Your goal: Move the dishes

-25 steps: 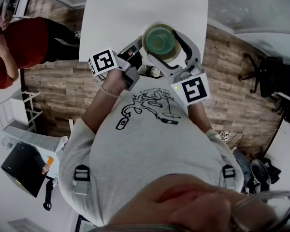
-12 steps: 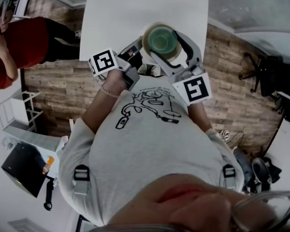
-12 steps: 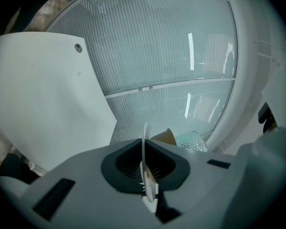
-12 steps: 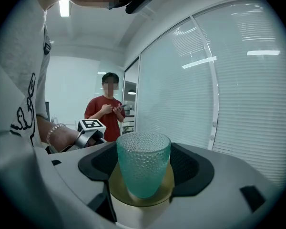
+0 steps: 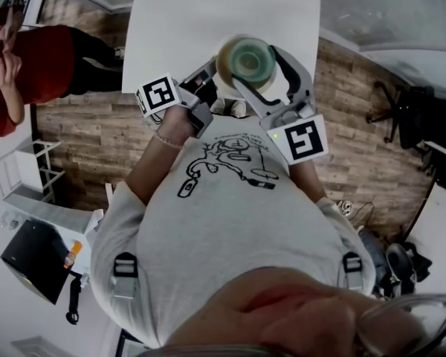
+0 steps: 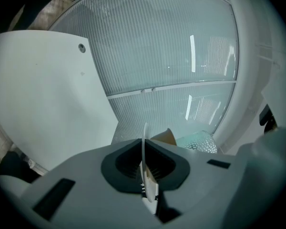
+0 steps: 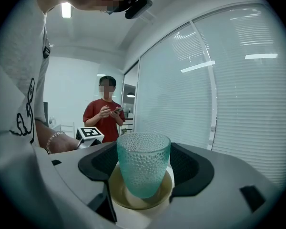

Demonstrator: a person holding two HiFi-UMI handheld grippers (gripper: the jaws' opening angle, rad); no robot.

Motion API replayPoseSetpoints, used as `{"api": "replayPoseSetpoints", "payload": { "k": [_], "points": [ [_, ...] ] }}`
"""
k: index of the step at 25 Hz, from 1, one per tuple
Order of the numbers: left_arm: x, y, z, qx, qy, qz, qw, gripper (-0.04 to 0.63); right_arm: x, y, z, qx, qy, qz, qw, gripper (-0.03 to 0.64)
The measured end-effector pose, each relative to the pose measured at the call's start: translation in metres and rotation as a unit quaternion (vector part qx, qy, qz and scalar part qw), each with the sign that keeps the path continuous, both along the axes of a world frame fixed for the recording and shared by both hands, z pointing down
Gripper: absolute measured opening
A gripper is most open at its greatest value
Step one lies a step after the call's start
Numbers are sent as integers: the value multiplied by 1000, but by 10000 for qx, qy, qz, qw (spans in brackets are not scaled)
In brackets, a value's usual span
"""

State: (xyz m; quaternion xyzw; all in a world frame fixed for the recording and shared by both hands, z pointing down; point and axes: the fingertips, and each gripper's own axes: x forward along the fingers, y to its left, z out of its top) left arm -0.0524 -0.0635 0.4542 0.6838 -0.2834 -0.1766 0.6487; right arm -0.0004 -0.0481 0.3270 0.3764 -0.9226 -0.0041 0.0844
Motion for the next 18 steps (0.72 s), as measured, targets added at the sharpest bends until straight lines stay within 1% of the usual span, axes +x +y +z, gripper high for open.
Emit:
{"api": "replayPoseSetpoints", "payload": {
  "k": [11, 18],
  "points": [
    [-3, 0, 11, -43, -90, -74, 9999, 11, 7, 2, -28, 231, -88, 15, 9997, 354],
    [-2, -1, 5, -43, 13, -87, 10000, 11, 12, -1, -26, 219, -44, 161, 9996, 354]
  ]
}}
